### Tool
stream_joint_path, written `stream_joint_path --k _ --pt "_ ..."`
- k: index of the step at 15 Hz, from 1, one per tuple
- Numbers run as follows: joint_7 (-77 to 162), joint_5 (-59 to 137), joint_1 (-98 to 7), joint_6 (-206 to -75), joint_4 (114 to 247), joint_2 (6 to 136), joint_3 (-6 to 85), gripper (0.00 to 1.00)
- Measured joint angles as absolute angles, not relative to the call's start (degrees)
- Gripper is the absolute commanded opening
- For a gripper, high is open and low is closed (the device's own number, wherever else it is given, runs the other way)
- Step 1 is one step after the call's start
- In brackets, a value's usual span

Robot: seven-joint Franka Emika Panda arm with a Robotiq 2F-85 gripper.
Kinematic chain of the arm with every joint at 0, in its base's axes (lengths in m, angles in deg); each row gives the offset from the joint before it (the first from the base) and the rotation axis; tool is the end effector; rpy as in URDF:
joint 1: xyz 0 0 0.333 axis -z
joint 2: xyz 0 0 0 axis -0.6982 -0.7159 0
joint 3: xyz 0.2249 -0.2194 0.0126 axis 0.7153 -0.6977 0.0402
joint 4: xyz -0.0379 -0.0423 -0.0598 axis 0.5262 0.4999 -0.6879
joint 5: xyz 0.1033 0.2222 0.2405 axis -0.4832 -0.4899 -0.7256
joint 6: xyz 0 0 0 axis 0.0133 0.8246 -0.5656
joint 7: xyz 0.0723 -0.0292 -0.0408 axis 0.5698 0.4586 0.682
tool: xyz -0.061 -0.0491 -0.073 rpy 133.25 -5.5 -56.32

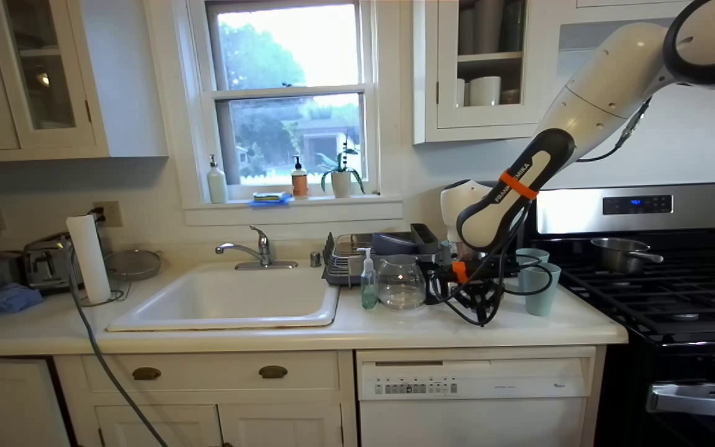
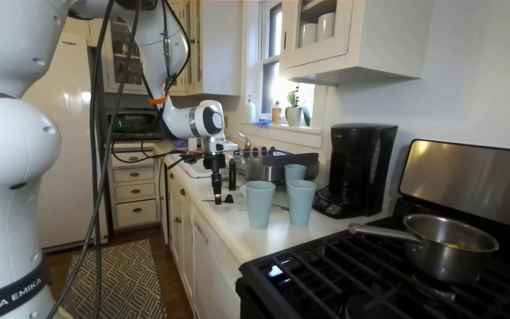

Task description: Put the black object on the counter

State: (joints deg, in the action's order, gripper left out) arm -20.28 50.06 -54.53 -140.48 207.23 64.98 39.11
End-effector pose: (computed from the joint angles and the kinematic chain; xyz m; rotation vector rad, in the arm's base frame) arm 0.5401 0.0530 0.2638 2.6329 -1.2442 0.0194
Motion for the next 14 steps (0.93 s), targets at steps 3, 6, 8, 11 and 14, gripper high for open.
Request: stream_joint_path --k 3,6,8,11,14 --pt "-20.1 50.1 -54.5 -142.0 208.1 65.1 39.2 0.05" --pt "-20.3 50.1 -54.5 -143.5 208.1 65.1 38.8 0.05" --pt "-20.4 50.1 -54.5 -144.2 208.1 65.1 38.5 0.35" --pt "-20.4 50.1 -54.4 -144.7 208.1 64.8 38.2 0.49" --pt "-20.3 50.1 -54.4 -144.9 208.1 64.5 38.1 0.69"
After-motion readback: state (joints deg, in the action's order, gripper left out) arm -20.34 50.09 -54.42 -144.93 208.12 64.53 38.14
